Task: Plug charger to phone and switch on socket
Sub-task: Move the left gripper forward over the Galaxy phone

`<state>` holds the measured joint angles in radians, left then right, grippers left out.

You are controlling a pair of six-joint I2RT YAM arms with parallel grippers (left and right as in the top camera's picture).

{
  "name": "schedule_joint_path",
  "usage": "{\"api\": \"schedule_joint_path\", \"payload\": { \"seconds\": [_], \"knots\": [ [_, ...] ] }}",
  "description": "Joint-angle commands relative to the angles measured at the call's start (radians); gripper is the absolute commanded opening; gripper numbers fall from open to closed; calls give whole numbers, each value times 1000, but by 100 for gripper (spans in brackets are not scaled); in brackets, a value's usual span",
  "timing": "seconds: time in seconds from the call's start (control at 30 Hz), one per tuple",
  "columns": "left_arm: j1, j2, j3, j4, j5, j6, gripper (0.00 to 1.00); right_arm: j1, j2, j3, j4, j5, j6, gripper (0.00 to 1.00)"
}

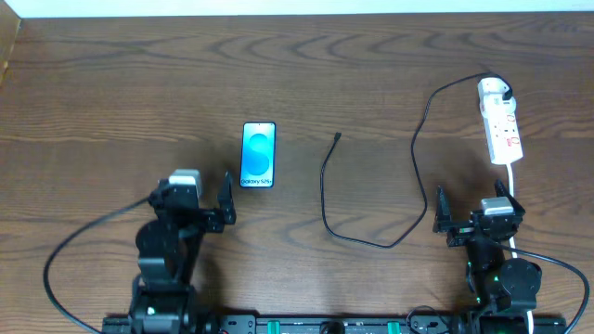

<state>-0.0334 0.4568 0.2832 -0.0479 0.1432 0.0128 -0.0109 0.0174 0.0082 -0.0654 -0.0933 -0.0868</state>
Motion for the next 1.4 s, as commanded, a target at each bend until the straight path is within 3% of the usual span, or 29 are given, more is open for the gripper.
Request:
{"api": "schedule_joint_path", "payload": {
  "seconds": [0.0,0.17,0.83,1.37],
  "knots": [
    [6,117,122,0,68,21,93,3,-4,-3,-2,5,11,99],
    [6,294,285,-100,111,21,93,3,-4,-3,-2,5,11,99],
    [-47,958,1063,-735,109,21,93,3,-4,-3,-2,5,11,99],
    [-47,1091,1088,-755,108,20,93,3,-4,-3,-2,5,11,99]
  ]
}}
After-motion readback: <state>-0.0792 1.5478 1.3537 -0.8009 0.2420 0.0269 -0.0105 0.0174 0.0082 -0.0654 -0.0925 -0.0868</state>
